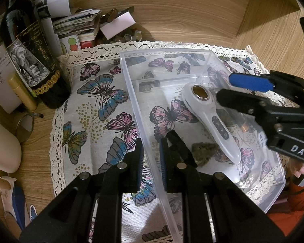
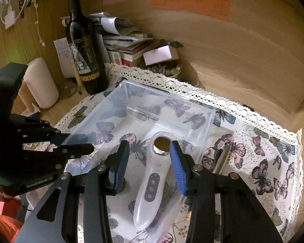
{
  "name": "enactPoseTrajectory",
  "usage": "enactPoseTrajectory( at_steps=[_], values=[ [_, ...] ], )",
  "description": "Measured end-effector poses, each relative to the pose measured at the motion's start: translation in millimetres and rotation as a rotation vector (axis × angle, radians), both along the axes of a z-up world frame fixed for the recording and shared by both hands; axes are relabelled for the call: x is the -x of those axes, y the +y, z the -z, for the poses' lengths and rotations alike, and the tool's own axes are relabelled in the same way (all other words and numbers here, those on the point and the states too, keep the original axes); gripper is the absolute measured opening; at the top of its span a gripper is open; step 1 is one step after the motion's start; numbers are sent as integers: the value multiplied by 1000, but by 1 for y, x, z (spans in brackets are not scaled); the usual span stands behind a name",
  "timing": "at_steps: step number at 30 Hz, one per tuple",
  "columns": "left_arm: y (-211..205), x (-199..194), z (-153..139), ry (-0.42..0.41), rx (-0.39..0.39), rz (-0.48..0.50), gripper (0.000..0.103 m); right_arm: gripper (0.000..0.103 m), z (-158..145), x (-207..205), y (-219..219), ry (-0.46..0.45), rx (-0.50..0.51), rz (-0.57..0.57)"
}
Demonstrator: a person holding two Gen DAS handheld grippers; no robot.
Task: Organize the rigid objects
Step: 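Grasp the white-and-blue plug adapter with the right tool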
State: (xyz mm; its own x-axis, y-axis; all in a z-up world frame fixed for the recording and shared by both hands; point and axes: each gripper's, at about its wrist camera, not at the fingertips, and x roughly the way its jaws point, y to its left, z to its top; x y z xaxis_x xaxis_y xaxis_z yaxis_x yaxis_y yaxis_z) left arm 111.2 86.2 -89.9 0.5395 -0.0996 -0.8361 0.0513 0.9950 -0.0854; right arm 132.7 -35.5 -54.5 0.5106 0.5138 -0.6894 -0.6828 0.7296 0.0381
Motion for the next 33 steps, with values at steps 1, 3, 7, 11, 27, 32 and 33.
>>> enactPoseTrajectory(
  at_steps=[1,3,7,11,27,32,33],
  values=[
    [0,0,0,0,0,0,15,38,-1,1,-2,-5,-3,4],
    [0,0,0,0,1,0,15,38,-4,2,-6,-14,-7,12],
    [0,0,0,0,0,0,15,39,-8,4,-19,-26,-17,45],
    [0,0,0,0,-1,1,15,39,-10,5,-39,-35,-25,94],
    [1,0,1,-2,1,-2,15,47,12,19,-122,-7,5,323],
    [1,0,1,-2,0,-1,15,47,41,22,-123,77,40,315],
    [1,0,1,-2,0,-1,15,47,47,23,-122,94,47,315]
  ],
)
